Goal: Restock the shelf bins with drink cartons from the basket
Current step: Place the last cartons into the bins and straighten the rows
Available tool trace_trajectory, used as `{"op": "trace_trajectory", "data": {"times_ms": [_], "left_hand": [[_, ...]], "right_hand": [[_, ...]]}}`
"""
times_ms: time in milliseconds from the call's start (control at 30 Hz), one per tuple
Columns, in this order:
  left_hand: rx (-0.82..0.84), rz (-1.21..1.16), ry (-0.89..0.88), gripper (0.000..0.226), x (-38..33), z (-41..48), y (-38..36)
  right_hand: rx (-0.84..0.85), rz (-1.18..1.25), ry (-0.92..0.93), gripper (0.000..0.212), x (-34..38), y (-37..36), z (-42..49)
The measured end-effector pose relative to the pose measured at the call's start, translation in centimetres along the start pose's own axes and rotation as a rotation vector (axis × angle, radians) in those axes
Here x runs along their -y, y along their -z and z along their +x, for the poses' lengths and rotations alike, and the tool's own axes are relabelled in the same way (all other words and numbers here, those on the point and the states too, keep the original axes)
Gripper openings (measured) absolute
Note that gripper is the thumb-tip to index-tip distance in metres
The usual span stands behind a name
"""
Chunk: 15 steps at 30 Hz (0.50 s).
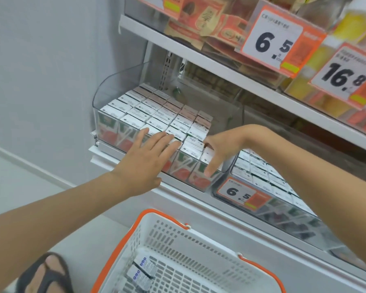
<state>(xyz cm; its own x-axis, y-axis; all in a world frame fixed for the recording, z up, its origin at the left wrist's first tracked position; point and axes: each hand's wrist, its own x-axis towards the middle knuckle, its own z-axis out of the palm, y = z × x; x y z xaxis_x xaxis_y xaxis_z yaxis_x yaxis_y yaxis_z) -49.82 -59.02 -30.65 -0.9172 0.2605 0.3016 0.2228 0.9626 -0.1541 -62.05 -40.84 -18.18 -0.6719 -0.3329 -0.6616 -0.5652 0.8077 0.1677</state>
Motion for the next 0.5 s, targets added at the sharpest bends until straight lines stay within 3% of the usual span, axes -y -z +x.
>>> {"op": "trace_trajectory", "data": {"times_ms": [133,200,267,333,400,433,500], "left_hand": [[0.069,-0.055,0.051,0.098,-0.8,0.0,1.5],[0.054,-0.155,0.116,0.092,-1.8,-0.3,2.6],[-0.074,-0.272,0.183,0.074,-2.8,-1.3,3.6],[-0.149,-0.370,0.206,0.053,-4.0,-2.8,3.5],[-0.068,-0.576,0.269,0.042,-5.4,-4.9,2.4],[0.002,-0.678,0.317,0.041,-6.2,-6.0,1.6],[0.143,-0.793,0.388,0.040,-7.7,-8.4,-0.6]], "right_hand": [[-0.009,0.020,-0.038,0.111,0.9,0.0,-0.9],[-0.112,0.016,-0.035,0.109,1.1,-0.4,-2.0],[-0.366,0.149,0.060,0.097,1.3,-1.8,-3.4],[-0.724,0.408,0.242,0.052,2.2,-4.9,-4.8],[-0.968,0.665,0.337,0.011,3.4,-9.2,-5.3],[-0.980,0.747,0.336,0.006,4.2,-11.7,-5.1],[-0.795,0.822,0.304,0.006,5.6,-16.9,-3.9]]}}
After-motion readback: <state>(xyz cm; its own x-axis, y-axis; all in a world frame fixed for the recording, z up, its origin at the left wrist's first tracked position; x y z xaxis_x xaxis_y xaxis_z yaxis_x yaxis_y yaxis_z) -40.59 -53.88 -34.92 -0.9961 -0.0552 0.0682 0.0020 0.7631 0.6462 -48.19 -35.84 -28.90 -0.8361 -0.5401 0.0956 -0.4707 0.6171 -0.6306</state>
